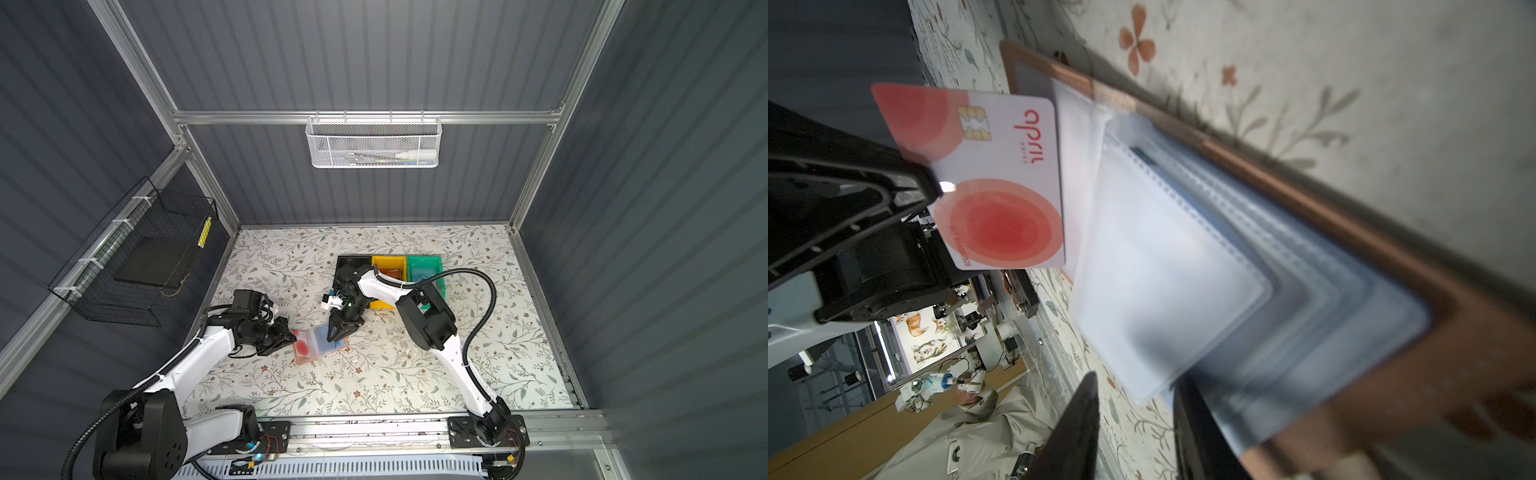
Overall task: Take the credit cards out of the card holder
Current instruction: Take out the credit card from the card holder, then flip over the card slot in the card holder.
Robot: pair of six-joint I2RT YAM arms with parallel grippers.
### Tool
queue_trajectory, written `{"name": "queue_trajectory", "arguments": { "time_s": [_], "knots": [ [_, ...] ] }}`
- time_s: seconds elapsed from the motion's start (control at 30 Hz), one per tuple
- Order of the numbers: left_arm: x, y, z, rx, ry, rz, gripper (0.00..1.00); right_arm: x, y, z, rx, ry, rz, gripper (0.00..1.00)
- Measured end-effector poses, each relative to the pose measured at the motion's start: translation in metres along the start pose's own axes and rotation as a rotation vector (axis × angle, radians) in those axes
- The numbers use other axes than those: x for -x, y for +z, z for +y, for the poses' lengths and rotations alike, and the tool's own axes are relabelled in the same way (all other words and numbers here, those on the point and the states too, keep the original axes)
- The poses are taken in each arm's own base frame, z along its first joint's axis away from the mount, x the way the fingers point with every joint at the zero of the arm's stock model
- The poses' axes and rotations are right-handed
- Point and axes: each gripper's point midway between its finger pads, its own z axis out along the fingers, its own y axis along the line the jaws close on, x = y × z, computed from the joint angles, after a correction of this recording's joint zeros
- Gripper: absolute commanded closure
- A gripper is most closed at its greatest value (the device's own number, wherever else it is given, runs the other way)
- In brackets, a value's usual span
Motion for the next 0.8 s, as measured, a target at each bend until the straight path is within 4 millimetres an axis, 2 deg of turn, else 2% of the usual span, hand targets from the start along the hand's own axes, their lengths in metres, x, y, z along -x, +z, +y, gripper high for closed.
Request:
{"name": "queue_trajectory", "arguments": {
  "time_s": [0.5, 0.63, 0.8],
  "knots": [
    [0.008, -0.009, -0.011, -0.029, 0.017, -0.028, 1.00, 0.003, -0.004, 0.008, 0.010, -0.010, 0.011, 0.66],
    [0.013, -0.019, -0.018, -0.046, 0.029, -0.061, 1.00, 0.007, -0.006, 0.020, 0.045, -0.040, 0.011, 0.66],
    [0.029, -0.040, -0.037, -0.083, 0.064, -0.133, 1.00, 0.016, -0.010, 0.040, 0.094, -0.103, -0.002, 0.66]
  ]
}}
